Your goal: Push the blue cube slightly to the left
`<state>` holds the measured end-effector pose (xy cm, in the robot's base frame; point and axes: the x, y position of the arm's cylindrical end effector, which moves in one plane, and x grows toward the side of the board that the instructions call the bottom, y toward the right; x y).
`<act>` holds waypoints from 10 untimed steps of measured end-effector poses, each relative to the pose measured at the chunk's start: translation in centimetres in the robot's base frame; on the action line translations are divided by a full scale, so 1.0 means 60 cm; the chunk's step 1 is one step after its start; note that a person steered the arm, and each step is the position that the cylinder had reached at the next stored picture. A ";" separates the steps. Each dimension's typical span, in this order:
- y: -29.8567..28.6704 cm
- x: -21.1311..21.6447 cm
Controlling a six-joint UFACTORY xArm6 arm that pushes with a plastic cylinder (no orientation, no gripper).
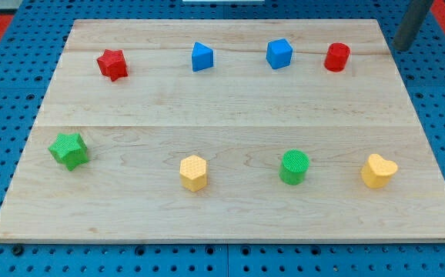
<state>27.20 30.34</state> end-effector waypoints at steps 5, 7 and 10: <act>-0.169 -0.022; -0.181 -0.024; -0.239 -0.024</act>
<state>25.76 15.98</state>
